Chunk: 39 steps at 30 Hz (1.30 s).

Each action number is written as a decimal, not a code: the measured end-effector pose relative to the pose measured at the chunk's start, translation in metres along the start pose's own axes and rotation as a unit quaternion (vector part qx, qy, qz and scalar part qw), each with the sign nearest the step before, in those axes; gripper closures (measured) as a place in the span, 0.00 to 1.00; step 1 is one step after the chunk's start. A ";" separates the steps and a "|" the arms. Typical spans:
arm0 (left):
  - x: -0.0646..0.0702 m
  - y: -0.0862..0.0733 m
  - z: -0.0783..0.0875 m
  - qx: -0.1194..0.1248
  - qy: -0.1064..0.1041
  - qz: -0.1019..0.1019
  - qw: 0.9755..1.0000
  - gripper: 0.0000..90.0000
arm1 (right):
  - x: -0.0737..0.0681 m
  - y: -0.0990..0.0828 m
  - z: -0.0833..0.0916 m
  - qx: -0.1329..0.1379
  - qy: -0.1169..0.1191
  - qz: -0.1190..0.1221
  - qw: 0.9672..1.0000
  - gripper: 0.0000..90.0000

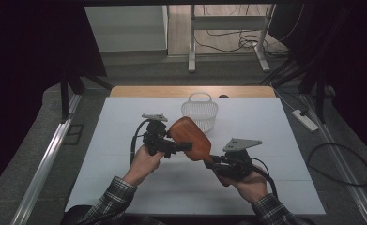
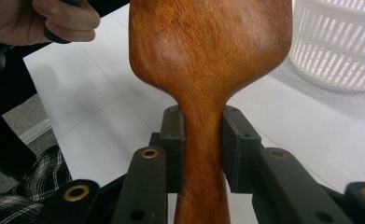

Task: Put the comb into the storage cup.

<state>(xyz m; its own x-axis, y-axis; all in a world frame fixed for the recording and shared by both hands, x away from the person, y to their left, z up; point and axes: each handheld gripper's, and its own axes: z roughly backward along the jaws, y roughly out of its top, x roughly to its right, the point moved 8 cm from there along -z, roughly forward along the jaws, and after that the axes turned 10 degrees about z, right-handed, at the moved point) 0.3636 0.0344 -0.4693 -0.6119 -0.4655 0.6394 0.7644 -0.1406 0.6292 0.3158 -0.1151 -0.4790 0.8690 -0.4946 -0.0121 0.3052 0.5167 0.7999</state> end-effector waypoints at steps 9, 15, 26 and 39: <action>0.002 -0.003 -0.004 -0.016 -0.018 0.019 1.000 0.00 | -0.005 0.001 -0.003 -0.001 0.002 0.009 1.000 0.80; 0.003 -0.005 -0.005 -0.021 -0.021 0.023 0.999 0.07 | -0.007 0.001 -0.004 0.001 0.002 0.011 1.000 0.80; 0.003 -0.004 0.002 -0.009 -0.077 0.076 0.994 0.41 | -0.007 0.001 -0.005 0.001 0.001 0.020 1.000 0.80; 0.008 -0.007 0.007 -0.026 -0.116 0.081 0.990 0.65 | -0.009 -0.006 -0.014 -0.027 0.005 0.040 0.999 0.80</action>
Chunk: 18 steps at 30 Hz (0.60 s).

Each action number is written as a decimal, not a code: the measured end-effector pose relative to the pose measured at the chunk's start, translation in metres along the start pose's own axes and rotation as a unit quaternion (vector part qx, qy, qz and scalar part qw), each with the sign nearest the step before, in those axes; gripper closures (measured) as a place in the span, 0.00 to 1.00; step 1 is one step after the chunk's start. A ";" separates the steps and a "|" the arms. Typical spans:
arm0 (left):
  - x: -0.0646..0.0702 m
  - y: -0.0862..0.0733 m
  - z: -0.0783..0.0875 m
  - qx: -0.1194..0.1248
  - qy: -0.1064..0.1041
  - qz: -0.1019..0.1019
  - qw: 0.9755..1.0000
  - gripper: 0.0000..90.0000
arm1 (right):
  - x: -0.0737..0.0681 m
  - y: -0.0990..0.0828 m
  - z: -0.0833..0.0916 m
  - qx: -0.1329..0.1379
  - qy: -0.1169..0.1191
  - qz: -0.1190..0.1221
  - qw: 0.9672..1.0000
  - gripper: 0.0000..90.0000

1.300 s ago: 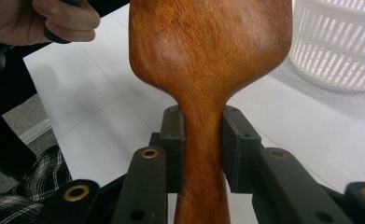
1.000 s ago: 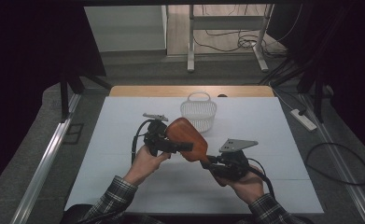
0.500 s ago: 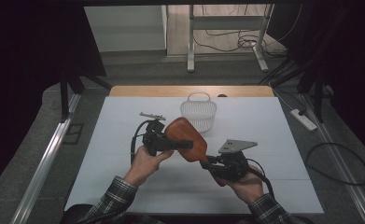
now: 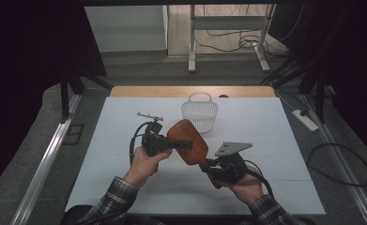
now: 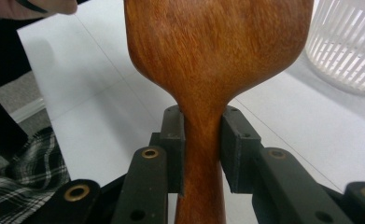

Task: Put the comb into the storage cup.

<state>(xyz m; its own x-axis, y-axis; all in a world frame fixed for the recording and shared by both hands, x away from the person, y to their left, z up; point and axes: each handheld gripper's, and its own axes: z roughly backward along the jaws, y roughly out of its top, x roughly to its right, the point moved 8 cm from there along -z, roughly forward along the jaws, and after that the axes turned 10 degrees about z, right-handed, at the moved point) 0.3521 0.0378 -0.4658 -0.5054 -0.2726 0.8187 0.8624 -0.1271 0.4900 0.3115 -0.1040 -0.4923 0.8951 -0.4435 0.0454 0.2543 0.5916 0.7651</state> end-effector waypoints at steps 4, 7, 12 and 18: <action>0.002 0.000 0.000 0.000 0.004 -0.010 1.000 0.67 | 0.001 0.000 -0.001 -0.003 -0.006 0.006 1.000 0.79; 0.004 0.001 0.000 0.000 0.011 -0.016 1.000 0.67 | 0.001 0.000 -0.001 -0.001 -0.003 0.003 1.000 0.78; 0.006 0.003 0.000 0.002 0.017 -0.024 1.000 0.67 | 0.002 -0.001 -0.002 0.001 0.010 -0.007 1.000 0.65; 0.008 0.006 0.002 0.001 0.035 -0.037 0.999 0.67 | 0.003 -0.002 -0.003 0.000 0.009 -0.001 1.000 0.42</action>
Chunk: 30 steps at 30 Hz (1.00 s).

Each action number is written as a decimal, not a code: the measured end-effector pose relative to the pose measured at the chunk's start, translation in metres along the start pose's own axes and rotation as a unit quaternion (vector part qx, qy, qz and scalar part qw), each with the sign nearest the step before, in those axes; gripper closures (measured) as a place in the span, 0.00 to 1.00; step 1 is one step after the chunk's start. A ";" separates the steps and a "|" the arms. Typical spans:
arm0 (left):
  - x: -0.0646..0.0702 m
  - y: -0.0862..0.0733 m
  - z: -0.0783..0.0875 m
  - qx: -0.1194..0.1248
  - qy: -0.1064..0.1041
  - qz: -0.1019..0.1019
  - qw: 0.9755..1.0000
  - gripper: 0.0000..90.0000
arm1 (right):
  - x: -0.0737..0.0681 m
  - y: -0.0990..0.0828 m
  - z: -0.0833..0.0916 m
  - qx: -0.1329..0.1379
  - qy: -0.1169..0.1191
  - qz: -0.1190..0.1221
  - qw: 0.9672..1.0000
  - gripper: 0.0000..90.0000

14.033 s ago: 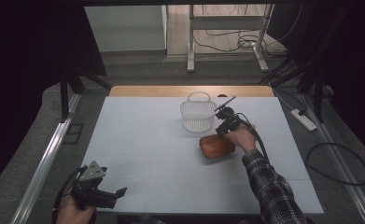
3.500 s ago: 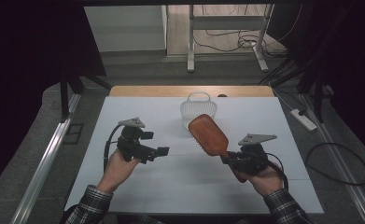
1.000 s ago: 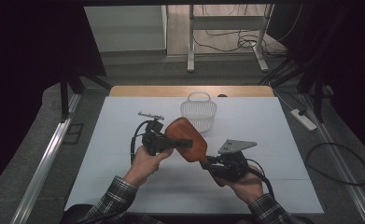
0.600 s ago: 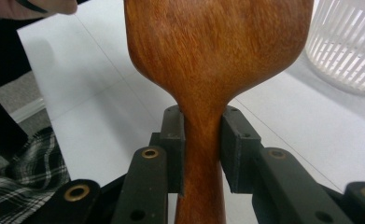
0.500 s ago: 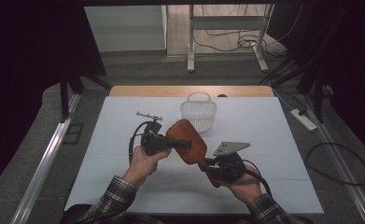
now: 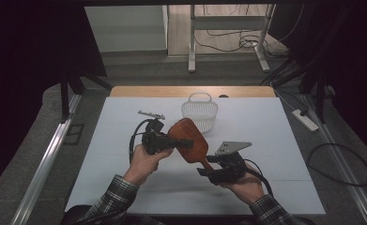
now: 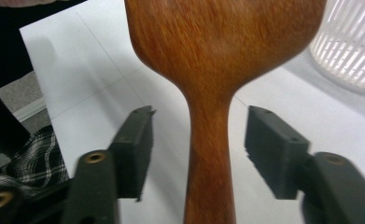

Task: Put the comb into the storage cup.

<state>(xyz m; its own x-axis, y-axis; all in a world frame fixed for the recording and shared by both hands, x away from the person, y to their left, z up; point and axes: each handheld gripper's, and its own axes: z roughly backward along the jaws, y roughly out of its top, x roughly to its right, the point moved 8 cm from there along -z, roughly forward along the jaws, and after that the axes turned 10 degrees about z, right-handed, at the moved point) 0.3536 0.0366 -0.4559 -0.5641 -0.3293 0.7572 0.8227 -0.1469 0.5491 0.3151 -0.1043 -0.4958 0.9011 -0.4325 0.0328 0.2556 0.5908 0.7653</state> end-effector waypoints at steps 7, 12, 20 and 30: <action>-0.003 0.004 0.004 0.002 0.022 -0.012 1.000 0.67 | 0.006 -0.002 0.002 -0.001 -0.001 -0.014 1.000 0.26; -0.001 0.009 0.008 0.005 0.034 -0.023 0.999 0.67 | 0.008 -0.004 0.004 -0.009 0.001 -0.019 1.000 0.20; 0.000 0.017 0.015 0.011 0.053 -0.038 0.998 0.67 | 0.010 -0.010 0.007 -0.028 0.003 -0.020 0.999 0.15; 0.000 0.030 0.025 0.027 0.071 -0.050 0.996 0.66 | 0.018 -0.021 0.016 -0.045 -0.008 -0.030 0.999 0.05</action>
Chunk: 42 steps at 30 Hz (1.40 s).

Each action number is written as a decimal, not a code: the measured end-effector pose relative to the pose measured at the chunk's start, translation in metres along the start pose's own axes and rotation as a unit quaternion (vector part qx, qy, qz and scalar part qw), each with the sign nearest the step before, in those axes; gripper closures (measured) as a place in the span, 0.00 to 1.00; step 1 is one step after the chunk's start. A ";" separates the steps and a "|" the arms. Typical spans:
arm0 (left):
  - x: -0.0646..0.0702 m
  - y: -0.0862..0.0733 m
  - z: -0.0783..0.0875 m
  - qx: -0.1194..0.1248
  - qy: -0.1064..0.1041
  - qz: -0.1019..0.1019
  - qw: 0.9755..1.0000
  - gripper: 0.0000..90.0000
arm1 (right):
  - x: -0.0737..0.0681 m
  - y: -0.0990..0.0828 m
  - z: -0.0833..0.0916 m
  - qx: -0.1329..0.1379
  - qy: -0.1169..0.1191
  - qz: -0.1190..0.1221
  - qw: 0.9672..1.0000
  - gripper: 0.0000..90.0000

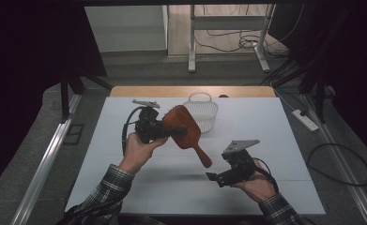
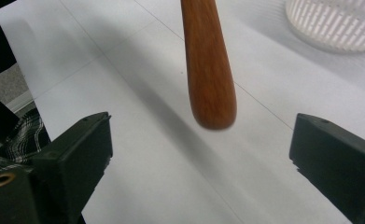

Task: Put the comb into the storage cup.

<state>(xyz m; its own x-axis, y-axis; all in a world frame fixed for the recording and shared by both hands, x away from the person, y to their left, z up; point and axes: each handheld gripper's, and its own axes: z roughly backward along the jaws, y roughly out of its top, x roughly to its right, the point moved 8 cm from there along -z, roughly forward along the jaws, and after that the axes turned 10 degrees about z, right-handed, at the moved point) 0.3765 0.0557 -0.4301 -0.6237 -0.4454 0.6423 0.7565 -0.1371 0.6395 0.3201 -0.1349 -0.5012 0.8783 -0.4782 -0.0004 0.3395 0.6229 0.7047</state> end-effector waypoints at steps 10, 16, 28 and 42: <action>-0.008 0.013 0.007 0.012 0.017 0.002 1.000 0.66 | 0.010 -0.013 0.010 0.000 -0.021 -0.009 1.000 0.00; -0.013 0.023 0.013 0.019 0.028 0.004 0.999 0.66 | 0.016 -0.027 0.016 -0.010 -0.033 -0.017 0.999 0.00; -0.022 0.042 0.019 0.033 0.044 0.008 0.998 0.66 | 0.023 -0.043 0.032 -0.017 -0.051 -0.037 0.998 0.00; -0.026 0.067 0.030 0.055 0.055 0.017 0.997 0.66 | 0.019 -0.065 0.049 -0.029 -0.080 -0.055 0.995 0.00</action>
<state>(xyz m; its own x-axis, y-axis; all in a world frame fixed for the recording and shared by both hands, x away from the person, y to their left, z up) 0.4376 0.0848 -0.3910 -0.5690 -0.5428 0.6178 0.7462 -0.0250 0.6653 0.2986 -0.2152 -0.5123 0.7714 -0.6350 0.0418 0.4531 0.5942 0.6645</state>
